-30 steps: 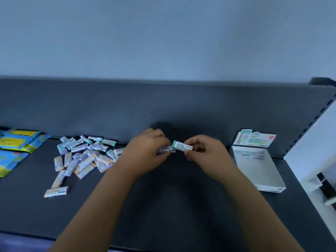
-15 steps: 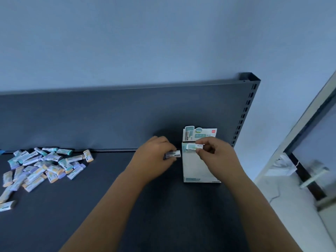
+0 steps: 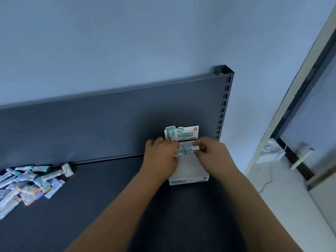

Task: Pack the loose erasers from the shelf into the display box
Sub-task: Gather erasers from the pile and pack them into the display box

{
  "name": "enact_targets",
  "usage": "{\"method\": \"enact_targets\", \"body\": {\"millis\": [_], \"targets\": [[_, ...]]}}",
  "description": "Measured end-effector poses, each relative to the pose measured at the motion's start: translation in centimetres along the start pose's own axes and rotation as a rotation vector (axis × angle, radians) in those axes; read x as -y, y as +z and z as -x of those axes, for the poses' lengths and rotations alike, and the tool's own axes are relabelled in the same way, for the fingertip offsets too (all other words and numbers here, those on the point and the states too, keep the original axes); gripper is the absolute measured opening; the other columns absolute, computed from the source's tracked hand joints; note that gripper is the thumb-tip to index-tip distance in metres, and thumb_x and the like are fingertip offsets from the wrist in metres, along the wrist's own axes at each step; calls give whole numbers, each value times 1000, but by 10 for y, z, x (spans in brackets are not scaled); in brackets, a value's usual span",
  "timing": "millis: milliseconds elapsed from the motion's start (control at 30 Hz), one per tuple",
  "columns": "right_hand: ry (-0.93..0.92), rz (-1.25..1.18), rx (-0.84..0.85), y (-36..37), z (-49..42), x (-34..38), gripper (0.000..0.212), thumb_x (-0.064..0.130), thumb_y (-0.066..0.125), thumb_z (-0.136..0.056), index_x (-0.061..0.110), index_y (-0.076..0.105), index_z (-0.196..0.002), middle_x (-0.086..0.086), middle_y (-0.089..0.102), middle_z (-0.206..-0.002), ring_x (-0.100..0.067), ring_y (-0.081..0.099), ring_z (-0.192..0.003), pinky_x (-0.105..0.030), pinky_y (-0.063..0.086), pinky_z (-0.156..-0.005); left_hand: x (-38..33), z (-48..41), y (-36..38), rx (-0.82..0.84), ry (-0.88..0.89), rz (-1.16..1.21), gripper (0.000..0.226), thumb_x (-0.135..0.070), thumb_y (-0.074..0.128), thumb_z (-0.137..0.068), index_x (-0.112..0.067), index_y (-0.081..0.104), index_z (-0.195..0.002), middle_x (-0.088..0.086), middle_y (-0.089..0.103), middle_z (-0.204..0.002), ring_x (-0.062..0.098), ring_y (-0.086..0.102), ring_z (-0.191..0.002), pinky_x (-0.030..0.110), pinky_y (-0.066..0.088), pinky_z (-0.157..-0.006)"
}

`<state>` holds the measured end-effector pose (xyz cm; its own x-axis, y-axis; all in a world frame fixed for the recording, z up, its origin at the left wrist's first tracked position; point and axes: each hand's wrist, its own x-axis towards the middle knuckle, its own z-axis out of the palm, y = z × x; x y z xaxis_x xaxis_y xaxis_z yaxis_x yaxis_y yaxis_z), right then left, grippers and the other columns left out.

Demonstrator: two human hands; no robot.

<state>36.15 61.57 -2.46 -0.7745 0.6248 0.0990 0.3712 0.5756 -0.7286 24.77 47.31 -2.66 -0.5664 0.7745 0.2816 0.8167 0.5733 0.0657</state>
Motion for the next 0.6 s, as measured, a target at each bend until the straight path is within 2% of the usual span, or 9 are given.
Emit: {"method": "enact_targets", "body": {"millis": [133, 233, 300, 400, 500, 600], "targets": [[-45, 44, -5, 0, -4, -4, 24, 14, 59, -92, 27, 67, -111, 12, 61, -86, -10, 59, -78, -27, 50, -69, -7, -5, 18, -26, -52, -70, 14, -25, 70, -72, -25, 67, -85, -5, 69, -84, 25, 57, -89, 39, 36, -79], [-100, 168, 13, 1, -4, -5, 27, 17, 56, -92, 28, 65, -116, 6, 68, -102, -19, 62, -92, -33, 54, -75, -8, -10, 27, -23, -62, -103, 10, -25, 71, -68, -23, 66, -76, -6, 67, -77, 25, 56, -89, 40, 37, -79], [-118, 250, 18, 0, -5, -6, 29, 20, 54, -93, 28, 64, -120, 5, 68, -111, -21, 62, -98, -35, 55, -78, -8, -12, 30, -22, -45, -115, 6, -23, 69, -69, -22, 67, -75, -6, 67, -79, 26, 55, -91, 40, 38, -79], [-111, 264, 17, 2, -6, -7, 29, 23, 55, -94, 28, 56, -122, 4, 67, -105, -22, 62, -93, -37, 56, -74, -6, -12, 31, -16, -36, -148, 7, -21, 69, -70, -20, 71, -76, -4, 66, -84, 27, 54, -93, 41, 41, -80], [-125, 293, 20, 6, -9, -4, 24, 22, 55, -94, 28, 52, -118, 3, 67, -100, -22, 62, -85, -34, 54, -68, -7, -10, 31, -28, -57, -221, 9, -19, 73, -64, -18, 74, -73, -1, 64, -79, 29, 54, -89, 49, 39, -91], [-125, 311, 21, 10, -12, -2, 22, 22, 55, -95, 25, 51, -117, 1, 67, -103, -24, 62, -85, -30, 47, -64, -10, -10, 30, -48, -62, -284, 9, -15, 74, -60, -16, 74, -69, 3, 63, -72, 32, 56, -83, 60, 32, -103]]}}
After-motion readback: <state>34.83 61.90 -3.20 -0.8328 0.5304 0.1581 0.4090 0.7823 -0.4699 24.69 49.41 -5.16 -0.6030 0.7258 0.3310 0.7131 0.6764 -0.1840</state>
